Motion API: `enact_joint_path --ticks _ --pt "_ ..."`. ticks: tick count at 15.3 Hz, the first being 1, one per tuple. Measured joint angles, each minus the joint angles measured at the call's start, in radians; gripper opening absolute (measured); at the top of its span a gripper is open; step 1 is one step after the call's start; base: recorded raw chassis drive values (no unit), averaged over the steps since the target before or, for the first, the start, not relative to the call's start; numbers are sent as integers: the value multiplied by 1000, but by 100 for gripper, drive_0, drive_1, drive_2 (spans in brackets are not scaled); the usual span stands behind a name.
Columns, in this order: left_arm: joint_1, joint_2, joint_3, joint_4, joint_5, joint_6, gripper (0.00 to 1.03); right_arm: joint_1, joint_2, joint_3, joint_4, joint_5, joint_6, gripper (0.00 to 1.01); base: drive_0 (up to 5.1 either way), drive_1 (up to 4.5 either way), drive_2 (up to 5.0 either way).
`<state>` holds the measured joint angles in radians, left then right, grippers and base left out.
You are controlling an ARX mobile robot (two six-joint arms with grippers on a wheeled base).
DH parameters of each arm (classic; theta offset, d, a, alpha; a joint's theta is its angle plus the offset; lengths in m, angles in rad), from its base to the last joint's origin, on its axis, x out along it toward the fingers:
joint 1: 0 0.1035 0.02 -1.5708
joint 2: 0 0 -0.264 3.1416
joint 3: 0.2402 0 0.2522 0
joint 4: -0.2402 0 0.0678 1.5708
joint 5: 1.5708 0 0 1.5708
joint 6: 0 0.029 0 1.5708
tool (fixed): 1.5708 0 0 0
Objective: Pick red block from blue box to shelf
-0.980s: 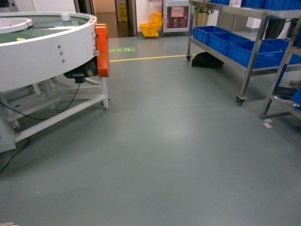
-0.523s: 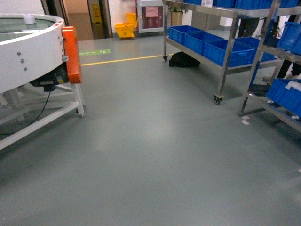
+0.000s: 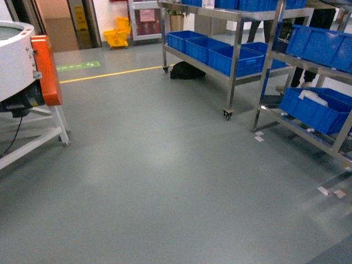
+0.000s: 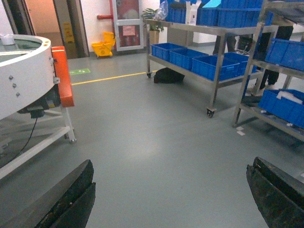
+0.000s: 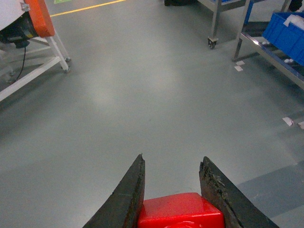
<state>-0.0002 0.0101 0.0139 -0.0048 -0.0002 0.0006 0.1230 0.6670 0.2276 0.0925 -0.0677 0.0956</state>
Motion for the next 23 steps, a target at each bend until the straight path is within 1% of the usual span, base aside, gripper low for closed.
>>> enact_joint_path --ticks 12,23 --pt "0 0 0 1 0 0 98 0 5 0 0 0 0 28 5 424 -415" --pt "0 0 0 -4 0 0 98 0 6 0 -3 0 0 28 -56 365 -477"
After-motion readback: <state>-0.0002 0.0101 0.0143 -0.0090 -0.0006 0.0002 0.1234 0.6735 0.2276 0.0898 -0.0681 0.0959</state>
